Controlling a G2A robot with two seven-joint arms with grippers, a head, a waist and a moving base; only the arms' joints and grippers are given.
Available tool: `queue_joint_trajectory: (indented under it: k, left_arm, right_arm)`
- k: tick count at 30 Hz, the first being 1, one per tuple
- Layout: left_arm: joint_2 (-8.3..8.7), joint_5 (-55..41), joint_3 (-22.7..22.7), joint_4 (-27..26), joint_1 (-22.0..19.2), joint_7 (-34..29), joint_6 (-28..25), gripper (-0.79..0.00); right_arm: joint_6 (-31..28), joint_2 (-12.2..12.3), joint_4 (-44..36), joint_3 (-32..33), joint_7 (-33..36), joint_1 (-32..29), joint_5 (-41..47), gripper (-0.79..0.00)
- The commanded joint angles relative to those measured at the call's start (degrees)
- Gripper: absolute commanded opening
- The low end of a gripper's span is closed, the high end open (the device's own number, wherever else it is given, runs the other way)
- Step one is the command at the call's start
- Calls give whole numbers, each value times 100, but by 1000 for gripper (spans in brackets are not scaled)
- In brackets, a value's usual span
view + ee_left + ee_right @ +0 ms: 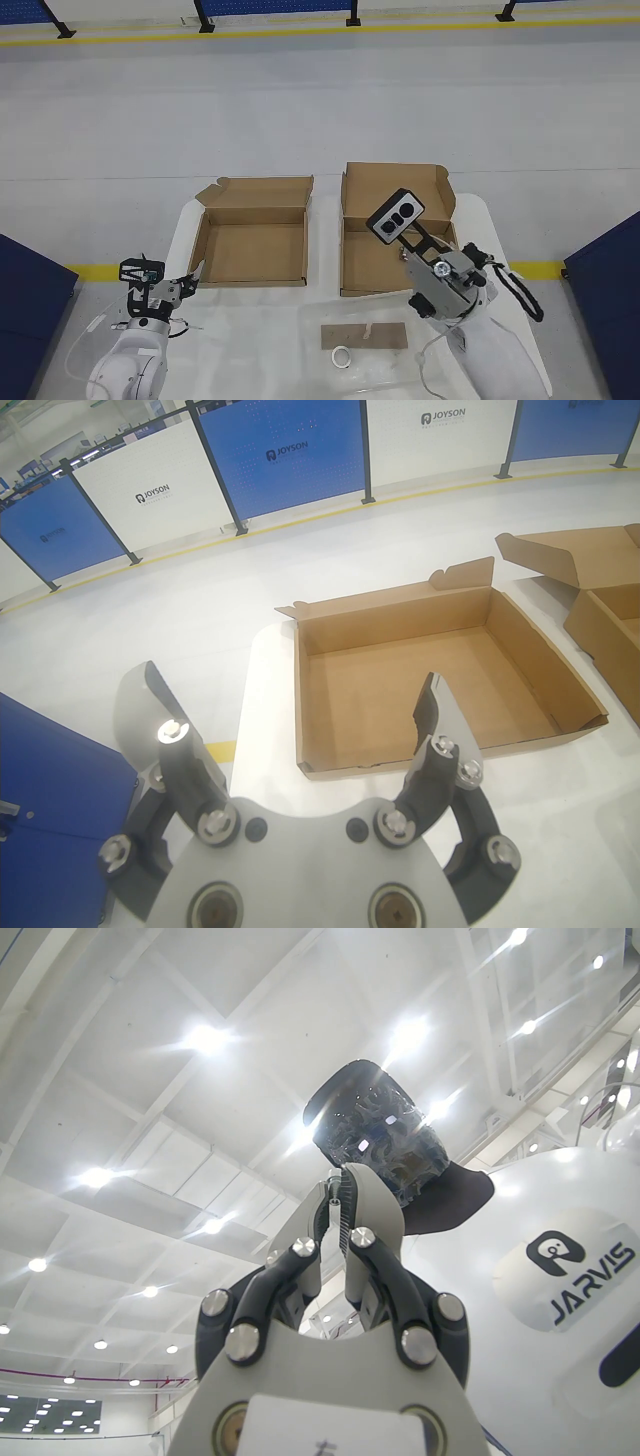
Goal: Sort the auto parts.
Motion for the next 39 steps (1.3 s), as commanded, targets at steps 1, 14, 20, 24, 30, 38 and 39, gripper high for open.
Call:
queue_joint_trajectory:
  k: [1,14,20,24,30,38,39]
  left_arm:
    - [0,0,0,0,0,0,0,0]
    - [0,0,0,0,0,0,0,0]
    - [0,0,0,0,0,0,0,0]
    - [0,0,0,0,0,0,0,0]
    - [0,0,0,0,0,0,0,0]
    - [0,0,0,0,0,0,0,0]
    - [0,0,0,0,0,0,0,0]
  right_arm:
    - [0,0,0,-1,1,0,1,-785]
    - [98,27,-153,165,-209,-32,-560,-785]
    - [97,27,-176,188,-161,-30,-653,-785]
    - [97,27,-176,188,-161,-30,-653,-785]
    - [97,27,-176,188,-161,-30,-653,-785]
    - [115,33,-240,213,-326,-77,-755,-785]
    - [143,40,-238,254,-321,-103,-780,-785]
